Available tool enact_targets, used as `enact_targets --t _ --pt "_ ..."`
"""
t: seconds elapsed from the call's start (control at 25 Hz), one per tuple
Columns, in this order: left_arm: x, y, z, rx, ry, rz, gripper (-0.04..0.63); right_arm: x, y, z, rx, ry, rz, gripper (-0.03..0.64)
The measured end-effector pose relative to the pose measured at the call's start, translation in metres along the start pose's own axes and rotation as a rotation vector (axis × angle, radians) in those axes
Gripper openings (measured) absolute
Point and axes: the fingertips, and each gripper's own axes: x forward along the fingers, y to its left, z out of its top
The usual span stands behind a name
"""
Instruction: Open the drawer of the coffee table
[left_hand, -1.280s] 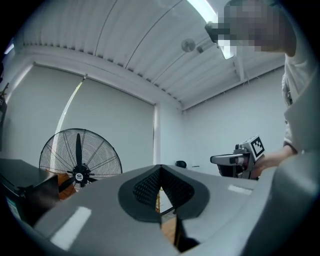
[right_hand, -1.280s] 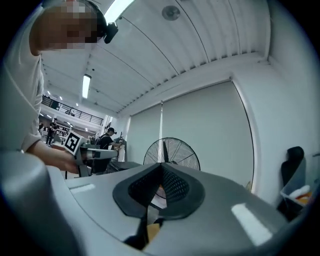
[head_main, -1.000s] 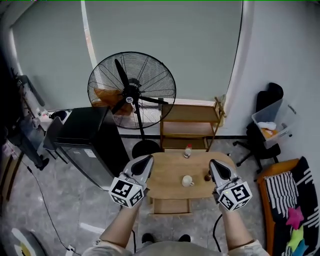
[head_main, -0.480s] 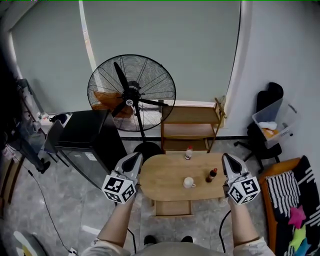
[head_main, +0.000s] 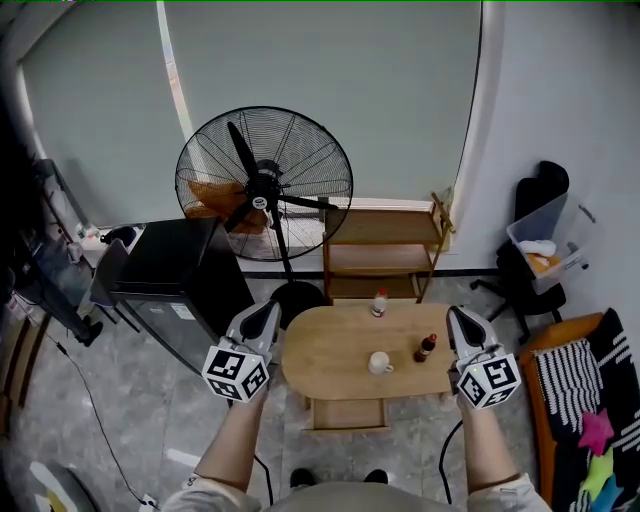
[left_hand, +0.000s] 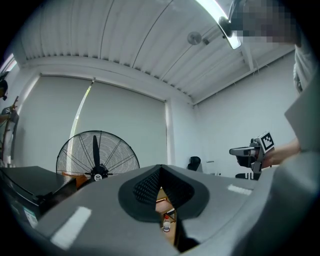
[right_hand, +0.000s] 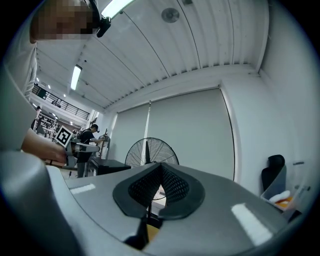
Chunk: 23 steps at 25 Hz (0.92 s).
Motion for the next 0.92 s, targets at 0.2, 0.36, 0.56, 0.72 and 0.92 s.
enact_targets --t 0.2,0.36,0.56,0.72,0.92 --pt "0.0 -0.001 -0.001 0.004 -0.004 0.001 -0.002 -0.004 -0.003 -0.002 -0.004 -0.002 -0.013 0.005" --pt "-0.002 -0.001 0.0 0.007 -0.014 0.004 -0.002 -0.008 -0.006 -0.002 -0.014 -0.006 -0.019 0.005" --pt "-0.008 0.001 -0.001 0.01 -0.016 0.013 -0.002 -0.011 -0.004 -0.005 -0.019 -0.014 -0.017 0.005" --pt "-0.011 0.0 0.0 0.014 -0.018 0.02 -0.002 -0.014 -0.004 -0.007 -0.016 -0.012 -0.014 0.005" --pt "-0.015 0.001 -0.002 0.012 -0.017 0.028 -0.002 -0.016 -0.002 -0.01 -0.016 -0.002 -0.013 0.005"
